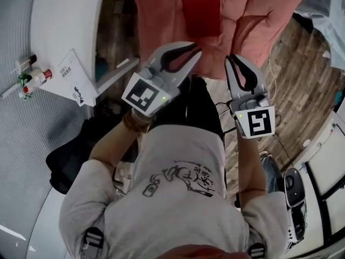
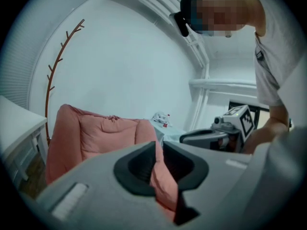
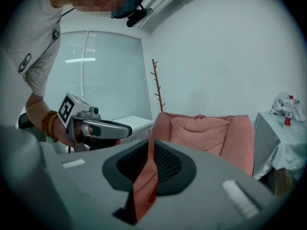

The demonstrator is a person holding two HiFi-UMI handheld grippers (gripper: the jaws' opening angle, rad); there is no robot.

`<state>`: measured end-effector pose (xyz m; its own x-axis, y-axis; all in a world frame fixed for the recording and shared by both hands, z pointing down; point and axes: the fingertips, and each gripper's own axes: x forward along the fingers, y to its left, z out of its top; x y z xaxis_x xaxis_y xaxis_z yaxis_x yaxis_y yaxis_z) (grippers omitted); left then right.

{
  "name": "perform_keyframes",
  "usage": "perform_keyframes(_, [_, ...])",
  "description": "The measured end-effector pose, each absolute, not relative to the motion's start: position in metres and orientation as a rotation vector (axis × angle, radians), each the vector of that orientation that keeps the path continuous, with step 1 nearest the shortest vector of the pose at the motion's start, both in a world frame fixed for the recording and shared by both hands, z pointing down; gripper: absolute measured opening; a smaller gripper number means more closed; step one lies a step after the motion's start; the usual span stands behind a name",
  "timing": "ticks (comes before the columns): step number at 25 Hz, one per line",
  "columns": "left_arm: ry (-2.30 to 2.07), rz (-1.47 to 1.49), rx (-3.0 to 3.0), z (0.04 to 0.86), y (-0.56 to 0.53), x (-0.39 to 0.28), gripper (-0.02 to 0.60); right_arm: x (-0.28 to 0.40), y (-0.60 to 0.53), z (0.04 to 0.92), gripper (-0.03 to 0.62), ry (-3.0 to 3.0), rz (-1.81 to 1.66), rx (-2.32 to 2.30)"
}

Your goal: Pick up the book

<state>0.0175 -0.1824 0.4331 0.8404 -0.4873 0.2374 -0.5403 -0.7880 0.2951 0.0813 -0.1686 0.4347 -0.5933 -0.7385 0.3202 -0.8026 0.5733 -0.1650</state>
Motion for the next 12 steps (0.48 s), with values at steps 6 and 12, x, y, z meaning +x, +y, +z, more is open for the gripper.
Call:
perform_keyframes(6, [-0.767,0.235,2.621,0.496,-0.198,0.02,0.081,0.087,-0.185,0.504,0.078,-2.517,0.46,1.236])
perform_keyframes(12, [-0.785,0.29,2.585,0.559,-0.214,0.014,0.127,0.083,-0.195,0.561,0.118,-2.503,0.488,1.155])
